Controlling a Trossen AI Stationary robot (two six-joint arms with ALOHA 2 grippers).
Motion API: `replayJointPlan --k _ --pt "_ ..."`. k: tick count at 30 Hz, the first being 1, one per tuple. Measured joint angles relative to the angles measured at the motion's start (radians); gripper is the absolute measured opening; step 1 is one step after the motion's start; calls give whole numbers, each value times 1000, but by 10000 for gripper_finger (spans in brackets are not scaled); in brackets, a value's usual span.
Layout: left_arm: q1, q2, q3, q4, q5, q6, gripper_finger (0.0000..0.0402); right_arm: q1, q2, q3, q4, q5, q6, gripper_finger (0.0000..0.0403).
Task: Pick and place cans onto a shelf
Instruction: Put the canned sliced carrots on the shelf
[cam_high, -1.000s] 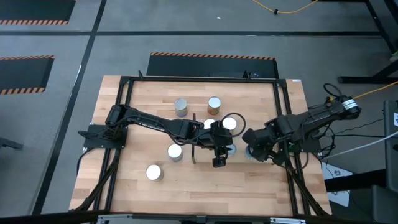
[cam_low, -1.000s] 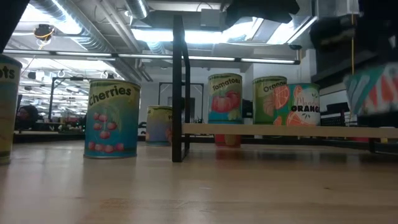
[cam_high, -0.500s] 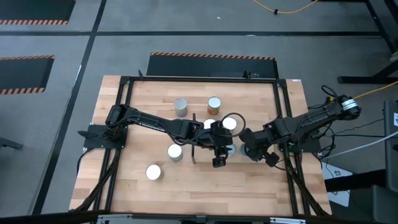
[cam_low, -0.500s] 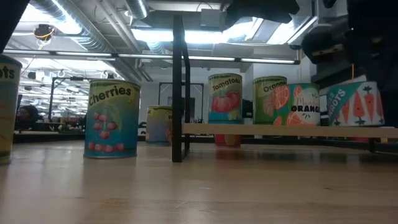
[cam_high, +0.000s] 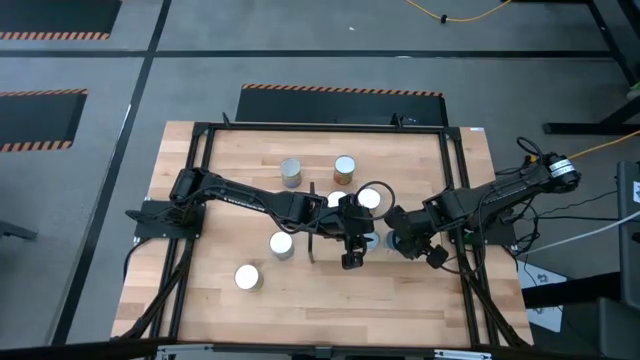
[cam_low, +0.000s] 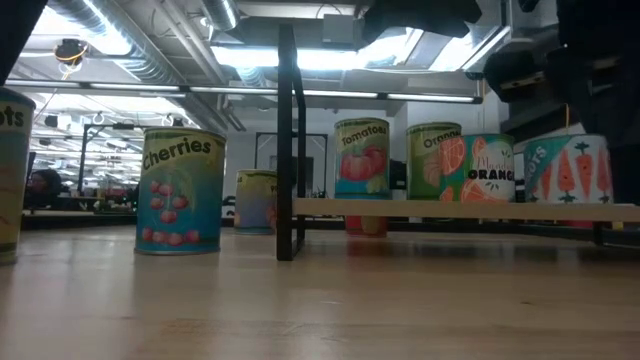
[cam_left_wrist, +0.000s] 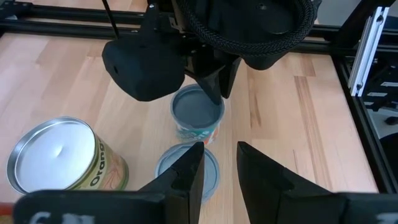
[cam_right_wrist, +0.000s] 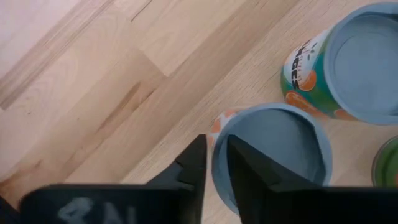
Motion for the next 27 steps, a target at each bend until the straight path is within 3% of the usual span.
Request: replayJointPlan --k 4,11,20,27 --pt "0 0 0 0 0 0 87 0 0 0 0 0 0 96" --pt "0 0 0 0 0 0 87 0 1 6 -13 0 0 103" --pt "0 0 0 0 0 0 87 0 1 159 -144 -1 2 103" --pt "0 0 -1 0 0 0 87 -30 0 179 -175 62 267 103"
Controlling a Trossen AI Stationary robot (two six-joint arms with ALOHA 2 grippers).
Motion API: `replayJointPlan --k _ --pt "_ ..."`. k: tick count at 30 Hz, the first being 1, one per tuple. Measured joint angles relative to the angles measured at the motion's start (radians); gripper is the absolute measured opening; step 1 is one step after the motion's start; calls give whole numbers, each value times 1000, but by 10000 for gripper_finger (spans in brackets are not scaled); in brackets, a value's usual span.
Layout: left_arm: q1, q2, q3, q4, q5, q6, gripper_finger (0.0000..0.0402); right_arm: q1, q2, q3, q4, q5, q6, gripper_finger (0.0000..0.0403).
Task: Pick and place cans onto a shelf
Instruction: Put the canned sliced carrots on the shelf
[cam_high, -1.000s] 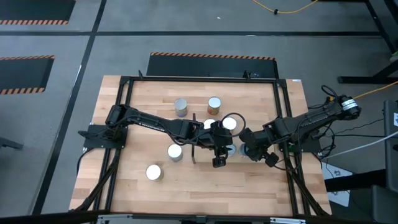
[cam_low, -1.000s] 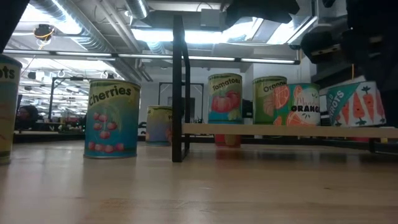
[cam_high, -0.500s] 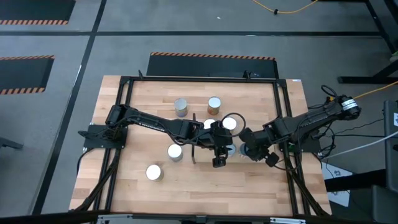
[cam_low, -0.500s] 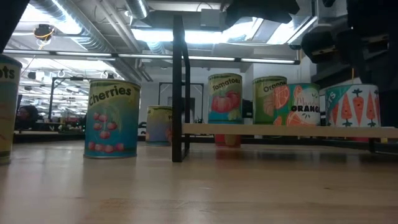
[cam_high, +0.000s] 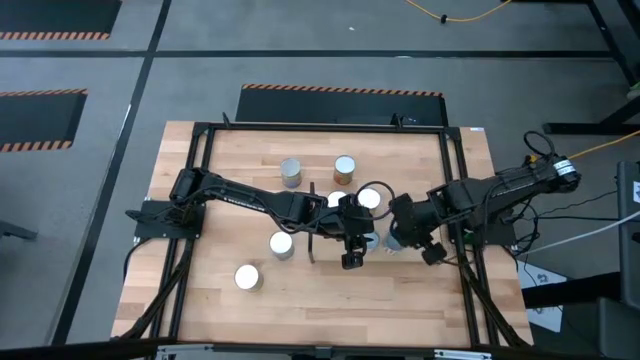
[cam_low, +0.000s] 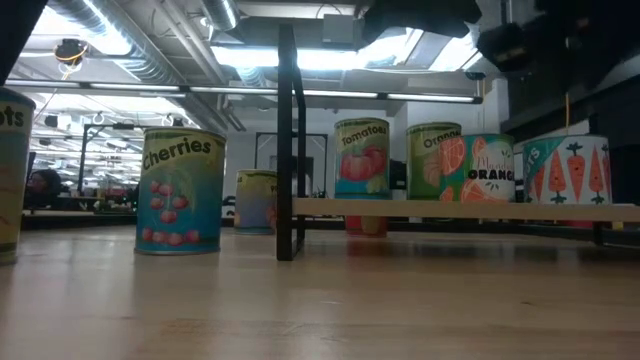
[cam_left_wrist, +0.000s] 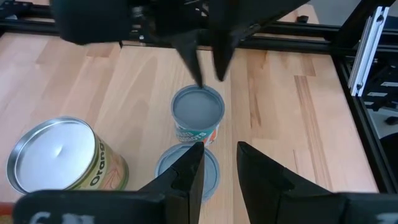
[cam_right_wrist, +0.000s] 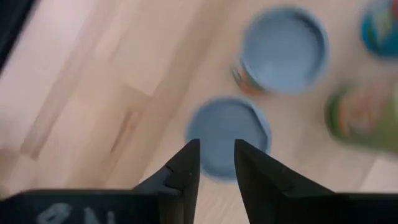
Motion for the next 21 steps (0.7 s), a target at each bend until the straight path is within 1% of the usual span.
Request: replayJointPlan --k 2,5,12,21 --pt "0 0 0 0 0 0 87 -16 0 -18 -20 26 48 103" --pt "0 0 0 0 0 0 87 -43 0 -51 -53 59 76 103" --pt "0 0 0 0 0 0 87 -103 0 -134 -33 58 163 103" --pt "0 0 0 0 0 0 87 -160 0 -133 -58 57 252 103"
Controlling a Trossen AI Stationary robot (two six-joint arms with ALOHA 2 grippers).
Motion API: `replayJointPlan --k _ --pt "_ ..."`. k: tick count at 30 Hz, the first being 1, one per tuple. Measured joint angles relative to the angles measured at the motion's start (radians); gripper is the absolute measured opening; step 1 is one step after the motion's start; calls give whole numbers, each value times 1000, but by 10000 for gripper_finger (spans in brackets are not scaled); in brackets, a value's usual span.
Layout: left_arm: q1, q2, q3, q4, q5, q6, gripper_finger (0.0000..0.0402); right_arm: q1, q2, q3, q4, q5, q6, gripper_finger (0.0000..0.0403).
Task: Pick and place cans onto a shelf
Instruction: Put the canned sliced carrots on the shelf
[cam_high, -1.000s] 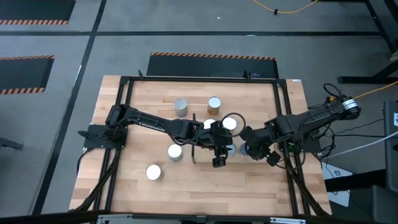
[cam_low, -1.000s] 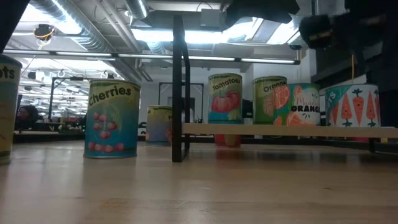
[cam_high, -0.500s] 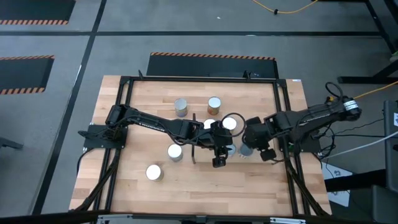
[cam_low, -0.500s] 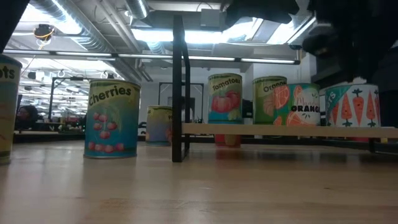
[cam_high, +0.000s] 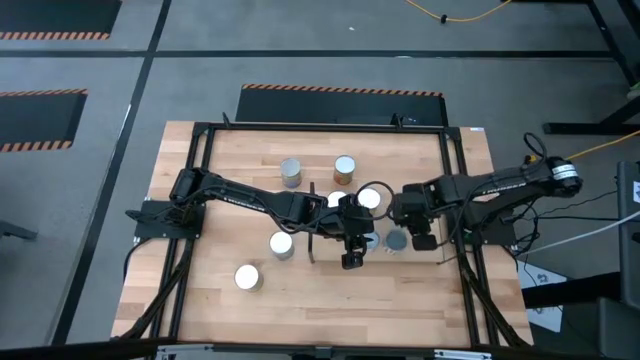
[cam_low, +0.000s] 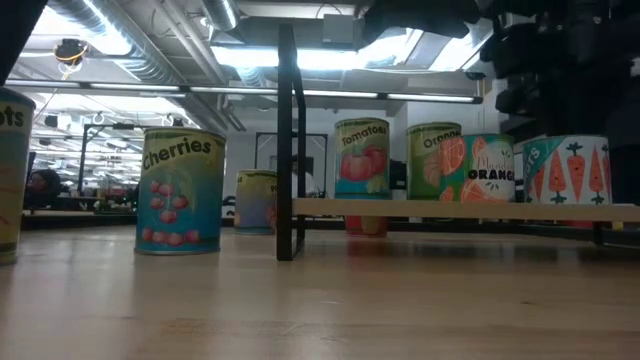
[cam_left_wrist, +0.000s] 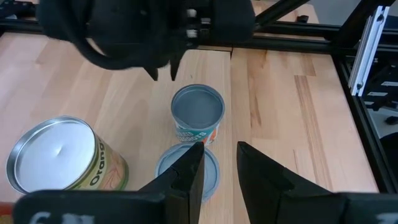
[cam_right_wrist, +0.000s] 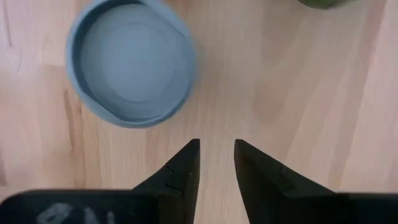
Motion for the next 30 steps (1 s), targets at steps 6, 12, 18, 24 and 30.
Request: replayJointPlan --k 6,12,18,24,30 --pt "0 0 0 0 0 0 87 -37 0 63 -20 -94 113 103" --pt "0 0 0 0 0 0 87 -40 -1 59 31 -147 190 103" --pt "0 0 0 0 0 0 87 -40 0 14 35 -97 212 103" --pt "0 0 0 0 0 0 87 -40 0 7 65 -97 212 103" --pt "0 0 0 0 0 0 87 -40 0 7 83 -102 215 103"
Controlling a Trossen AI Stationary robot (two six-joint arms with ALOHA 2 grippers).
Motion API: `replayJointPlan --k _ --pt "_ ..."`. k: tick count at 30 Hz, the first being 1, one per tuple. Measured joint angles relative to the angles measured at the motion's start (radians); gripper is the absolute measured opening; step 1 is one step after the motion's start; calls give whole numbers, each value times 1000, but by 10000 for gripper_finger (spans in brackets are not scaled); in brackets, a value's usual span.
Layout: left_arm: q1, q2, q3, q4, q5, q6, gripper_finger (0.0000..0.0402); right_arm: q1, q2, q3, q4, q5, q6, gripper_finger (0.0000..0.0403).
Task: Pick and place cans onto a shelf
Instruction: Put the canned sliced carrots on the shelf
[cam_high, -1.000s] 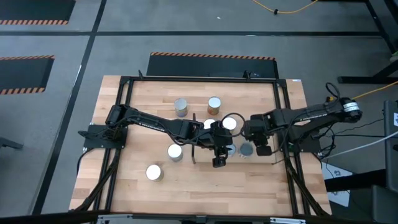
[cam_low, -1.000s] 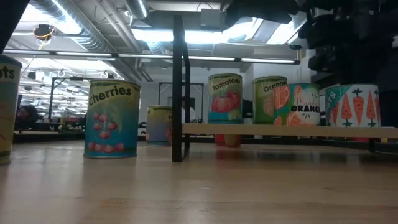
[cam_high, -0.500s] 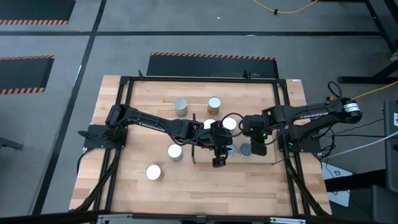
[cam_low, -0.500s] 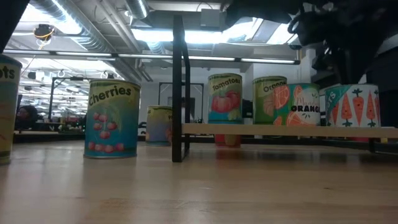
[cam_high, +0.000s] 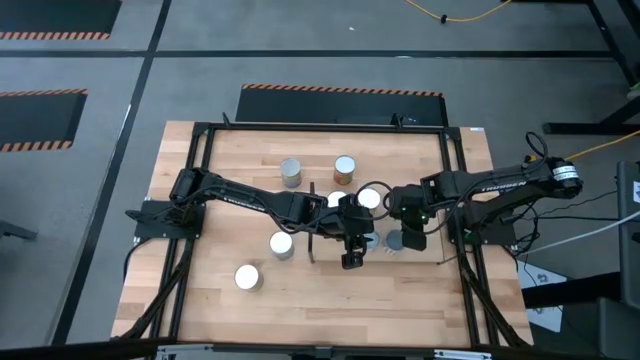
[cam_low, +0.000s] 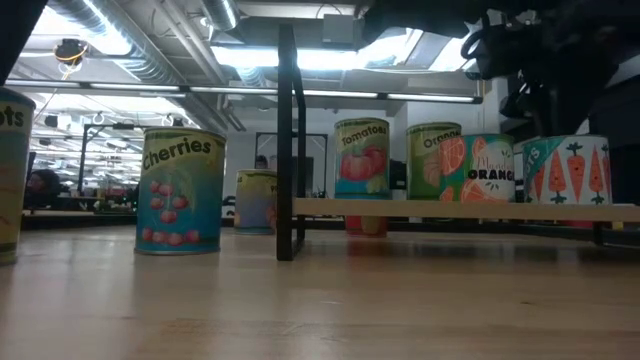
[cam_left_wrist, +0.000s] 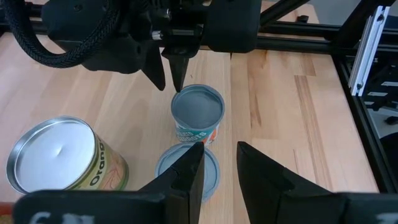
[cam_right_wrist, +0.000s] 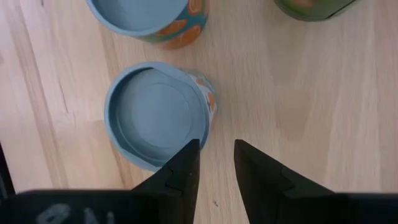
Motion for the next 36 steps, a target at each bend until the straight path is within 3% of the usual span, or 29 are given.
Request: replayJointPlan --k 32,36 --pt "0 0 0 0 0 0 87 0 0 -11 56 -2 26 103" --pt "0 0 0 0 0 0 87 0 0 -58 100 -45 26 103"
